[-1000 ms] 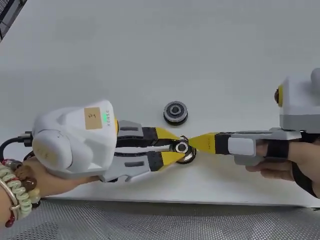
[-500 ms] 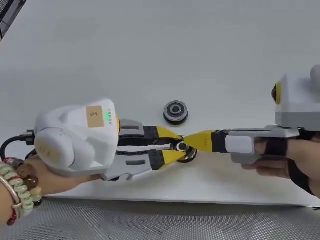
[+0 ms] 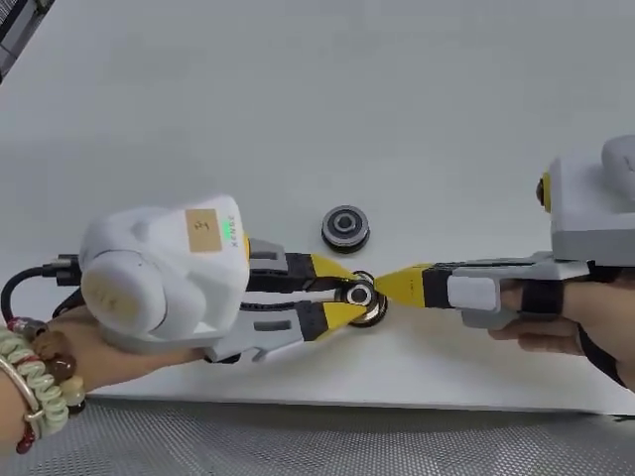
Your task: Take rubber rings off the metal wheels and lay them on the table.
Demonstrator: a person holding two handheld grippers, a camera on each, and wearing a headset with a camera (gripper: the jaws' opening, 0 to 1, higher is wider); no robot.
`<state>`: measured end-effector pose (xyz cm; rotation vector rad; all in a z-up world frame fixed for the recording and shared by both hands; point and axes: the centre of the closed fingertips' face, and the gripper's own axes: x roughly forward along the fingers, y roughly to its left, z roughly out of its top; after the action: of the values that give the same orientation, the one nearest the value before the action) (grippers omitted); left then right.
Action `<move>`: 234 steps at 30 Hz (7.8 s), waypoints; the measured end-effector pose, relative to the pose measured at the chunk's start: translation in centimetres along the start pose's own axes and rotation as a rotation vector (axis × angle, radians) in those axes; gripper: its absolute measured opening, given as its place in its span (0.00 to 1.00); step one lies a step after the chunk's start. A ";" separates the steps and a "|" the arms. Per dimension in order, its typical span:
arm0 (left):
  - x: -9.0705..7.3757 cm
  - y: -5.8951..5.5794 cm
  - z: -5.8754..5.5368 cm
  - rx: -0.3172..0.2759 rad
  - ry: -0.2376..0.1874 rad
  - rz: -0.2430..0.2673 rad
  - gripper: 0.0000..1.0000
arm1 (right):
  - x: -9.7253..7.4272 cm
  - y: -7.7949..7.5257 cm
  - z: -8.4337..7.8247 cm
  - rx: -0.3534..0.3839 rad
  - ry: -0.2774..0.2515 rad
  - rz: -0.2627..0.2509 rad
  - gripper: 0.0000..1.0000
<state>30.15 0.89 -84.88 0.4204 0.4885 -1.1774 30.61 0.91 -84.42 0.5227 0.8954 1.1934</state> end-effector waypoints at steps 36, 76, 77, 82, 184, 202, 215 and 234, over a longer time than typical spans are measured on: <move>-0.4 0.0 -0.2 0.046 0.019 -0.004 0.04 | 0.4 2.0 0.8 -0.051 0.014 0.038 0.00; -11.6 0.4 8.3 -0.012 -0.218 0.101 0.58 | -5.0 4.9 2.1 -0.098 -0.108 -0.110 0.00; -12.0 0.5 8.3 -0.014 -0.219 0.108 0.59 | -5.3 5.1 2.3 -0.097 -0.122 -0.113 0.00; -13.7 0.4 8.0 -0.015 -0.219 0.129 0.64 | -6.2 5.9 2.9 -0.089 -0.160 -0.128 0.00; -18.1 1.8 -3.8 -0.198 -0.133 0.210 0.96 | 7.0 3.3 0.3 -0.333 0.331 -0.246 0.00; -18.2 0.9 -3.6 -0.197 -0.131 0.196 0.95 | 7.2 1.4 0.5 -0.349 0.334 -0.301 0.00; -19.1 1.3 -3.6 -0.183 -0.112 0.255 0.93 | 6.5 2.4 1.3 -0.374 0.316 -0.286 0.06; -19.6 1.2 -3.0 -0.177 -0.104 0.284 0.93 | 2.3 8.5 3.4 -0.545 0.192 -0.185 0.19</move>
<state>24.92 17.94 -76.14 0.2646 0.4232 -0.8694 28.83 6.06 -76.72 -0.1135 0.7184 1.2650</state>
